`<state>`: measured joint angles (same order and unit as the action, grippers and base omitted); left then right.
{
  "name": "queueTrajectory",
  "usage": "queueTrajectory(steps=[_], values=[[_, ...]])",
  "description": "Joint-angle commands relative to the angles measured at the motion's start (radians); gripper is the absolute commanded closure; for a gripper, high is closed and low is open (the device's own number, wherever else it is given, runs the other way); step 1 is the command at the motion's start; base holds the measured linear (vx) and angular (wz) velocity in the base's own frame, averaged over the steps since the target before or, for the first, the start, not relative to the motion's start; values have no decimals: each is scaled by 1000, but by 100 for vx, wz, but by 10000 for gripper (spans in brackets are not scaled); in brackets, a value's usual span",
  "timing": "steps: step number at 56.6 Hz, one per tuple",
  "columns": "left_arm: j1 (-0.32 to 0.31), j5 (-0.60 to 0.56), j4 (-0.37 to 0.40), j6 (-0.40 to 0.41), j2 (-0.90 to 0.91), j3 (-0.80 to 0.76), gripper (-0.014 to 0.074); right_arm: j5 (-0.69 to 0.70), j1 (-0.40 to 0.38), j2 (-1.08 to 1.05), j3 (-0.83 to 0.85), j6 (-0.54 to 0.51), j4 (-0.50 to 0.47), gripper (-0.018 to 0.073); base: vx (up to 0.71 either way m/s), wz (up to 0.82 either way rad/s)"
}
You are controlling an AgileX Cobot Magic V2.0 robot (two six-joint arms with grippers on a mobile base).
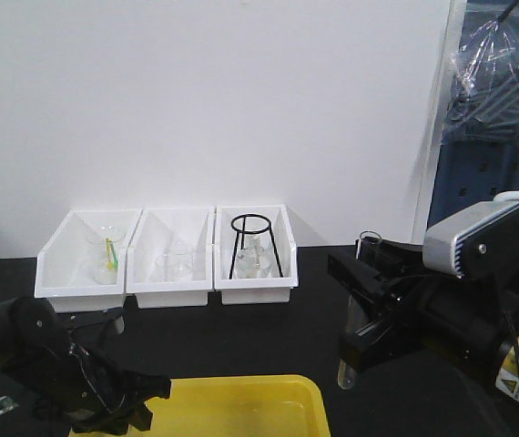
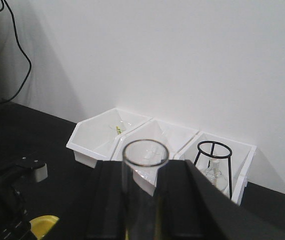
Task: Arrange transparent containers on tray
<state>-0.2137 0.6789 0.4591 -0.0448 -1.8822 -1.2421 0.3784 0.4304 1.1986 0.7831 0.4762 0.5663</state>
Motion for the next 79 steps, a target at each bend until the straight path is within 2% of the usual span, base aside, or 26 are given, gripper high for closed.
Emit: queueTrajectory(steps=[1, 10, 25, 34, 44, 50, 63, 72, 79], values=[[-5, -44, 29, 27, 20, -32, 582, 65, -1, -24, 30, -5, -13, 571, 0, 0], [-5, -59, 27, 26, -13, -32, 510, 66, -1, -24, 30, -5, -13, 571, 0, 0], [-5, -64, 10, 26, -28, -31, 238, 66, -1, -24, 30, -5, -13, 571, 0, 0], [-5, -67, -9, 26, -28, -31, 132, 65, -1, -24, 30, -5, -13, 571, 0, 0], [-5, -65, -14, 23, -13, -31, 111, 50, -1, -24, 30, -3, -13, 571, 0, 0], [-5, -65, -16, 9, 23, -32, 111, -7, -1, -20, 30, 37, -14, 571, 0, 0], [-5, -69, -14, -108, 202, -32, 111, -154, -1, 85, 30, 217, -13, 571, 0, 0], [-5, -85, -14, -141, 355, -32, 111, -113, 0, 208, 30, 334, 0, 571, 0, 0], [-5, -114, -15, -144, 457, -32, 111, -18, 0, 301, 30, 471, 97, 571, 0, 0]])
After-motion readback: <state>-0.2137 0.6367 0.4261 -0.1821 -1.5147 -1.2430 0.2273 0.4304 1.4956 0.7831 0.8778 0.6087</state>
